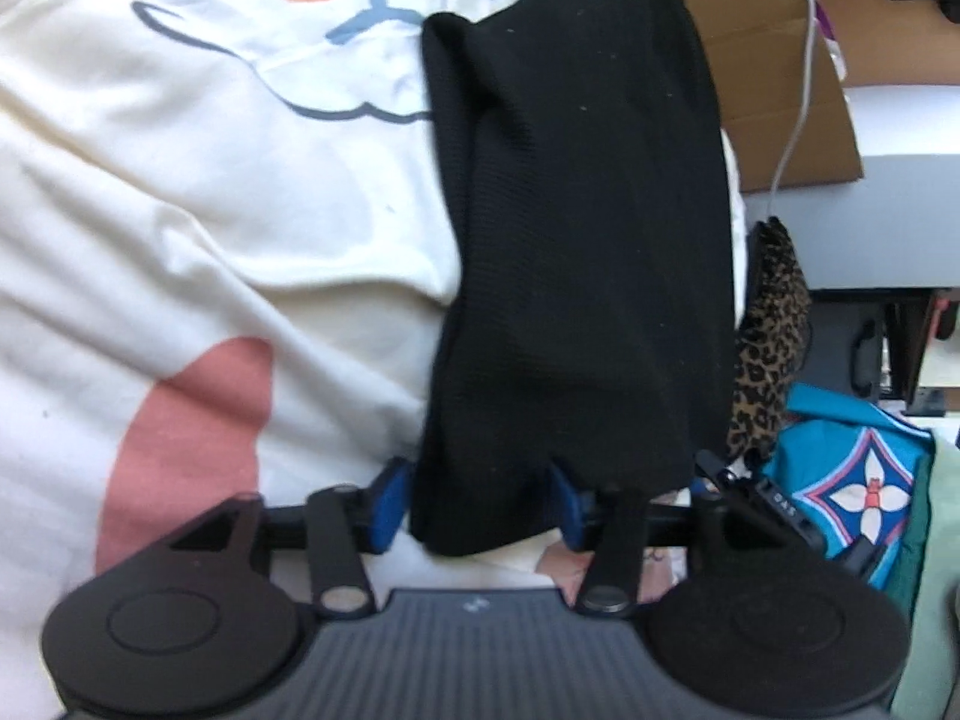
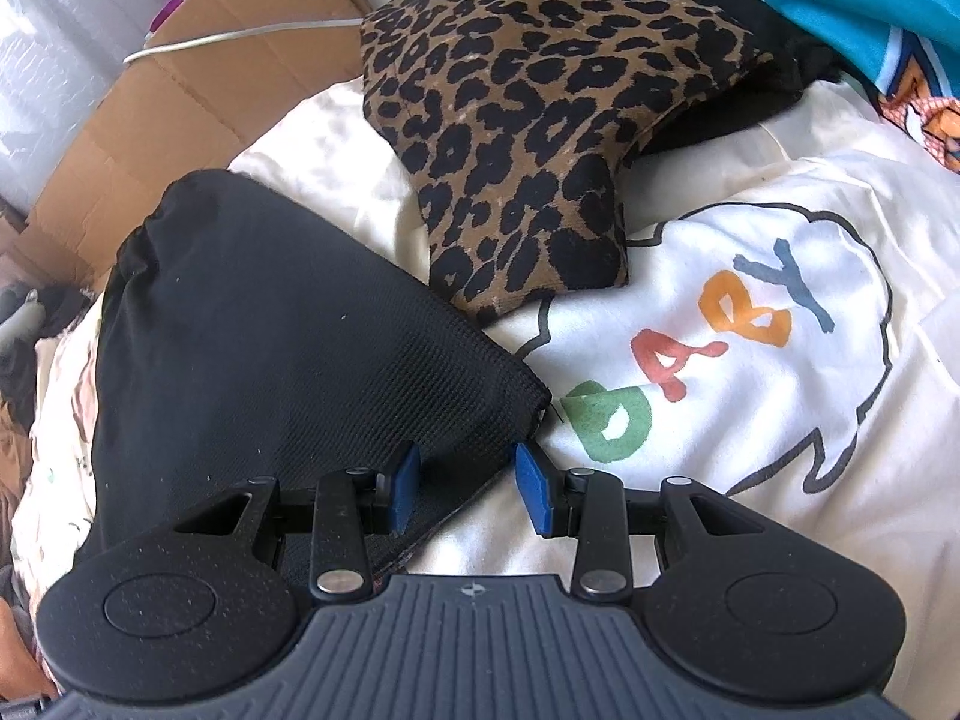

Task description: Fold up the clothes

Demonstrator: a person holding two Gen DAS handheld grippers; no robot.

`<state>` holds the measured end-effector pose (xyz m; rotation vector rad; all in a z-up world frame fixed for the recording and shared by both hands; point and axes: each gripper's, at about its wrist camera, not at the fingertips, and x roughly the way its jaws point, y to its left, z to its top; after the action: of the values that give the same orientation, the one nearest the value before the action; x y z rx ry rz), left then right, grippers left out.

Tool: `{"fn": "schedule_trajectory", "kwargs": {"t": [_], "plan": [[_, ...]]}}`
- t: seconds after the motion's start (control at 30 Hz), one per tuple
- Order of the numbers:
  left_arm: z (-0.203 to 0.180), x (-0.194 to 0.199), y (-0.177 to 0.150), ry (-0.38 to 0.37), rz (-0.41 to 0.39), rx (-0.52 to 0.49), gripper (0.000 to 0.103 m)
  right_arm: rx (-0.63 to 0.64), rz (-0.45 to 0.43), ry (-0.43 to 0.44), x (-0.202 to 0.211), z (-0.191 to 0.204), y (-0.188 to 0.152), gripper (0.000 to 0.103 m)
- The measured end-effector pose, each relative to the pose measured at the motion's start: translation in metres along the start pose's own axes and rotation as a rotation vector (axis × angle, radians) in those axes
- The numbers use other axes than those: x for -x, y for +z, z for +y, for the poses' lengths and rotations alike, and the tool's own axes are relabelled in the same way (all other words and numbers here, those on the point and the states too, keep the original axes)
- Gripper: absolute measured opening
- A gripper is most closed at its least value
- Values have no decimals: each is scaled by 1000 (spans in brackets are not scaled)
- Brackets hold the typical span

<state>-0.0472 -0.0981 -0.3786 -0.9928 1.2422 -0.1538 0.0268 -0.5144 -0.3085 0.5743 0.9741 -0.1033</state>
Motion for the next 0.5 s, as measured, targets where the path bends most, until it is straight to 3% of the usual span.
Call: {"fn": "schedule_trajectory", "kwargs": {"t": [0.23,0.33,0.5], "plan": [[-5,-3,5,34,37,42,53,-77,5,10,1,-6,5,42],[-7,-4,6,43,56,53,61,-131,3,13,4,-8,7,43],[-8,-1,6,78,70,118,62,-164,2,17,9,-11,13,44]]}}
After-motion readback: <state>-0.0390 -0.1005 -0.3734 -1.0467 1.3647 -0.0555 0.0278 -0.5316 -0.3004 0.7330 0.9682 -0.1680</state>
